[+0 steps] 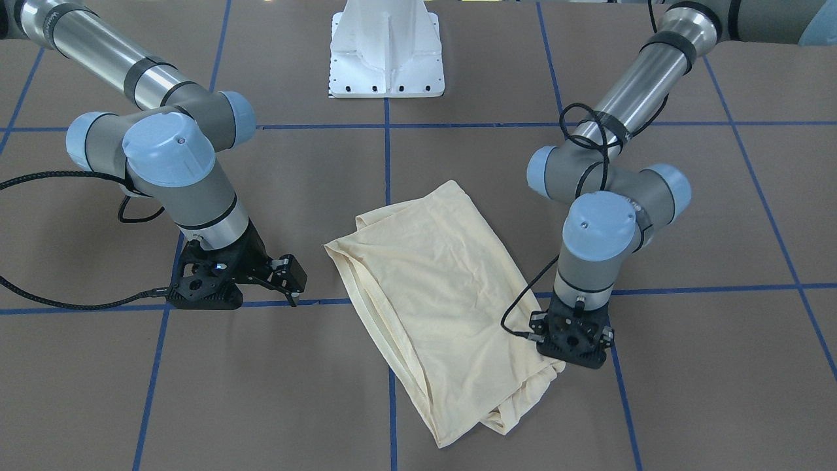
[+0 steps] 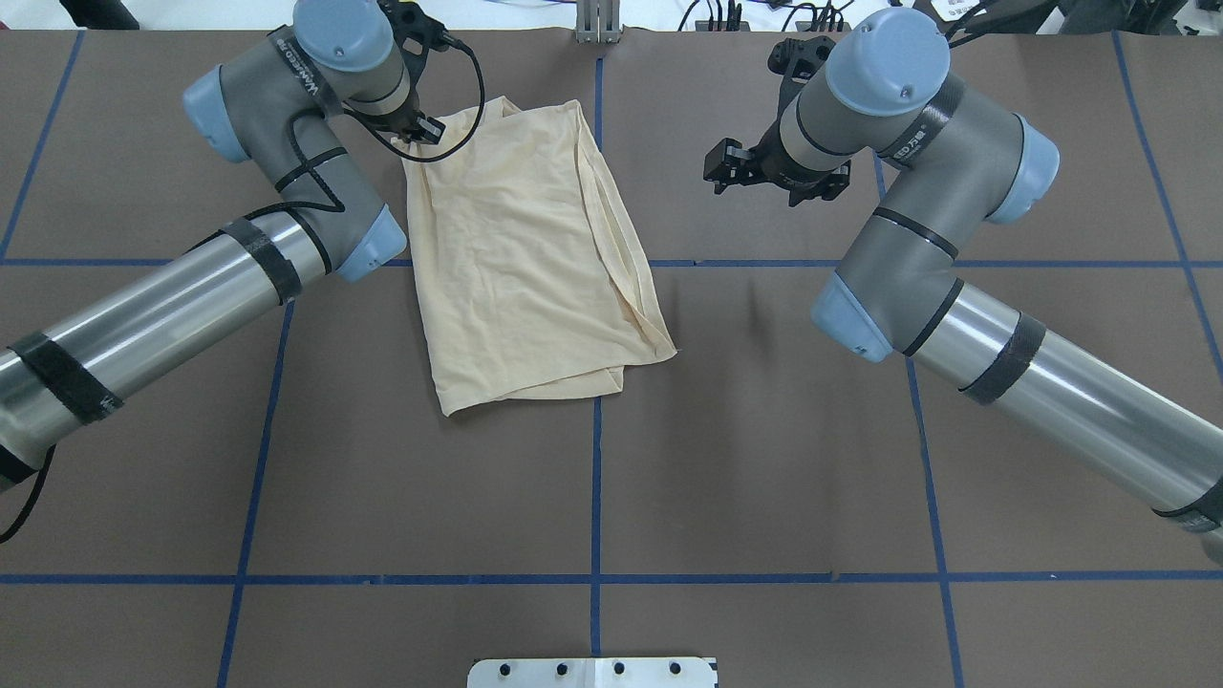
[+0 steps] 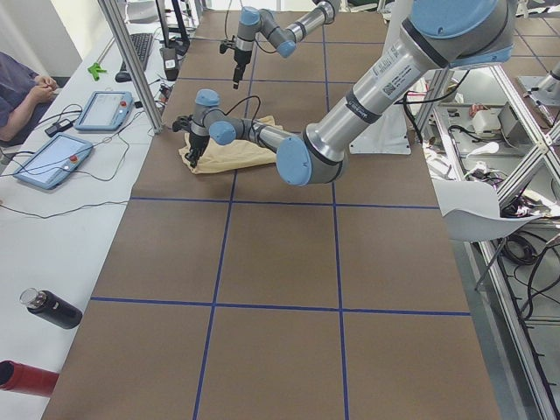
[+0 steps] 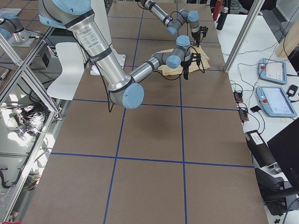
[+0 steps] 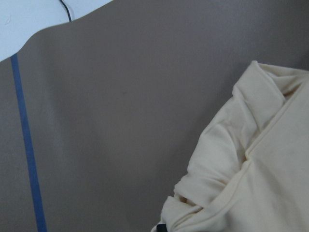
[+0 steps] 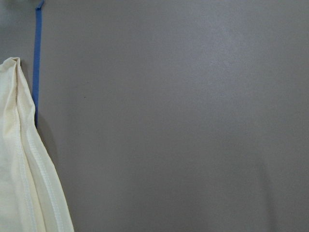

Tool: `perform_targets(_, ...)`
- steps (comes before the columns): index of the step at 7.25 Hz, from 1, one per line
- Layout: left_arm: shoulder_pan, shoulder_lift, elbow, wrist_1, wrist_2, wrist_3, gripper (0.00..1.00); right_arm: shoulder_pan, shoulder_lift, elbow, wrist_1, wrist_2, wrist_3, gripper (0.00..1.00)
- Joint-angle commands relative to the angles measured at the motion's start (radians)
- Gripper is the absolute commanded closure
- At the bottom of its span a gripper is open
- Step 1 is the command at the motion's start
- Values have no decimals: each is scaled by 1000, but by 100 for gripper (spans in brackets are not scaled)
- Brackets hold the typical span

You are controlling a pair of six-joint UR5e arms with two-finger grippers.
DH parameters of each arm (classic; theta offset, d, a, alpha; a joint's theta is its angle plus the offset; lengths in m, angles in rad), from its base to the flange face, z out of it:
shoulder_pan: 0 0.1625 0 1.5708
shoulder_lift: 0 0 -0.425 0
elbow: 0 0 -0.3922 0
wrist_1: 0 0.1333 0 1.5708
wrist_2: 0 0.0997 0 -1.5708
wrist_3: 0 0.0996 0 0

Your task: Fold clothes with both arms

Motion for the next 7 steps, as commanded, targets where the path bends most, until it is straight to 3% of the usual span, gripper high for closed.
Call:
perform_targets(1, -24, 69, -53, -125, -60, 21, 0, -3, 6, -3, -3, 1, 0, 0)
perform_targets(3, -56, 225, -235, -131, -217, 24, 0, -34, 65, -10, -17, -1, 105, 0)
perform_targets(4, -56, 305, -323, -135, -218, 24, 0, -76, 96, -10, -33, -12, 199, 0)
perform_targets(7, -56, 326, -349, -135, -217, 12, 0, -260, 203, -12, -192, -188, 443, 0)
